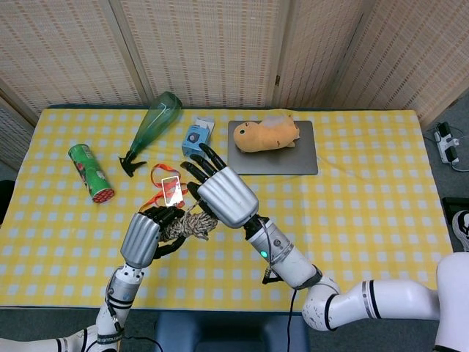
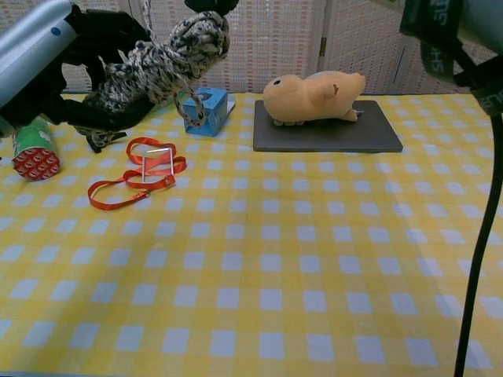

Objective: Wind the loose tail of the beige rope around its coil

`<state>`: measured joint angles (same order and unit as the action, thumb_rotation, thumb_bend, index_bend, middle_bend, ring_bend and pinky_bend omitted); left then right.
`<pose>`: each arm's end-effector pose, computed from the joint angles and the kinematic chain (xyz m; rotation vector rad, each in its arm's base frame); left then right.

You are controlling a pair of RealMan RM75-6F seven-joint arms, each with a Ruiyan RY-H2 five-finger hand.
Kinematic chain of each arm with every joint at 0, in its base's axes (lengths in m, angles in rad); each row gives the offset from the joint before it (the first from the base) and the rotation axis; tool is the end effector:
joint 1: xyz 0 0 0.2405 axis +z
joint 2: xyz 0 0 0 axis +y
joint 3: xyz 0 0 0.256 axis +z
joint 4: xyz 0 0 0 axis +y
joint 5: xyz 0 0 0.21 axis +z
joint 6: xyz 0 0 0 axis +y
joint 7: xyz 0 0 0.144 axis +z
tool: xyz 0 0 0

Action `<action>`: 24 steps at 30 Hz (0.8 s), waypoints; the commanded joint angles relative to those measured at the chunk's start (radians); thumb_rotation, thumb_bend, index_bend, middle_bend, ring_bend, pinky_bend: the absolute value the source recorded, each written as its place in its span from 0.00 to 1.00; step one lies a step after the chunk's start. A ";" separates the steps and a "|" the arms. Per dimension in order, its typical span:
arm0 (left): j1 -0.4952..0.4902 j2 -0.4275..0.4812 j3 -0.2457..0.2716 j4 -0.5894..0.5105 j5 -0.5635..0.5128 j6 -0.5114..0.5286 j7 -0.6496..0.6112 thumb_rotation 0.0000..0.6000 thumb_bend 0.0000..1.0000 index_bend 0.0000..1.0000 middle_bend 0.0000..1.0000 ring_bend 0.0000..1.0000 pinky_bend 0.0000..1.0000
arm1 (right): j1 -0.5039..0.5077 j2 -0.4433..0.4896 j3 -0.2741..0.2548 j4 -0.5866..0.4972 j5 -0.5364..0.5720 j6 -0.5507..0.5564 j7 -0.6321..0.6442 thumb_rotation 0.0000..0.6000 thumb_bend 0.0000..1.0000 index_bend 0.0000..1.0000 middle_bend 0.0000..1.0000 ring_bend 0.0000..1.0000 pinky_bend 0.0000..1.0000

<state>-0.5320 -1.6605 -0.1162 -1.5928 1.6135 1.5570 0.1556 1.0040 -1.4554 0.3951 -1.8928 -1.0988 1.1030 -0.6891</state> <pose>-0.1106 0.2594 0.0256 -1.5196 -0.7878 -1.6466 0.0469 -0.3233 0.0540 1.9206 -0.4876 1.3750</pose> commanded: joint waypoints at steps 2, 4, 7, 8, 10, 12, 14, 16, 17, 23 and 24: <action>0.011 0.012 -0.001 -0.004 0.032 0.021 -0.094 1.00 0.53 0.62 0.62 0.57 0.65 | -0.006 0.020 -0.012 0.010 0.012 -0.001 0.011 1.00 0.43 0.68 0.24 0.15 0.04; 0.012 0.020 -0.002 -0.009 0.046 0.025 -0.123 1.00 0.53 0.62 0.62 0.57 0.65 | -0.007 0.026 -0.018 0.015 0.018 -0.005 0.019 1.00 0.43 0.68 0.24 0.15 0.04; 0.014 0.030 -0.001 -0.024 0.066 0.031 -0.153 1.00 0.53 0.62 0.62 0.57 0.65 | -0.008 0.028 -0.030 0.025 0.017 -0.010 0.038 1.00 0.43 0.68 0.24 0.15 0.04; 0.015 0.035 -0.001 -0.036 0.069 0.029 -0.165 1.00 0.53 0.62 0.62 0.57 0.65 | -0.008 0.028 -0.036 0.030 0.012 -0.011 0.043 1.00 0.43 0.68 0.24 0.15 0.04; 0.017 0.044 -0.001 -0.061 0.070 0.025 -0.194 1.00 0.53 0.62 0.62 0.57 0.65 | -0.009 0.027 -0.047 0.037 0.006 -0.013 0.050 1.00 0.43 0.68 0.24 0.15 0.04; 0.017 0.061 -0.001 -0.096 0.062 0.011 -0.229 1.00 0.53 0.62 0.62 0.57 0.65 | -0.010 0.023 -0.057 0.045 -0.002 -0.015 0.059 1.00 0.43 0.68 0.24 0.15 0.04; 0.018 0.075 -0.004 -0.124 0.056 0.002 -0.253 1.00 0.53 0.62 0.62 0.57 0.65 | -0.010 0.019 -0.067 0.052 -0.009 -0.015 0.064 1.00 0.43 0.68 0.24 0.15 0.04; 0.018 0.094 -0.006 -0.159 0.047 -0.015 -0.279 1.00 0.53 0.62 0.62 0.57 0.65 | -0.011 0.013 -0.083 0.061 -0.019 -0.017 0.065 1.00 0.43 0.68 0.24 0.15 0.04; 0.018 0.101 -0.008 -0.172 0.043 -0.020 -0.292 1.00 0.53 0.62 0.62 0.57 0.65 | -0.011 0.010 -0.088 0.065 -0.024 -0.017 0.065 1.00 0.43 0.68 0.24 0.15 0.04; 0.014 0.152 -0.023 -0.239 0.012 -0.060 -0.386 1.00 0.53 0.62 0.62 0.57 0.65 | -0.015 -0.012 -0.124 0.091 -0.052 -0.012 0.056 1.00 0.43 0.68 0.24 0.15 0.04; 0.014 0.159 -0.027 -0.249 0.003 -0.067 -0.400 1.00 0.53 0.62 0.62 0.57 0.65 | -0.016 -0.015 -0.128 0.094 -0.055 -0.011 0.058 1.00 0.43 0.68 0.24 0.15 0.04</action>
<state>-0.5166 -1.5178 -0.1348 -1.8235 1.6316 1.5044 -0.2224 0.9893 -1.4681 0.2693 -1.8009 -1.1516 1.0904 -0.6313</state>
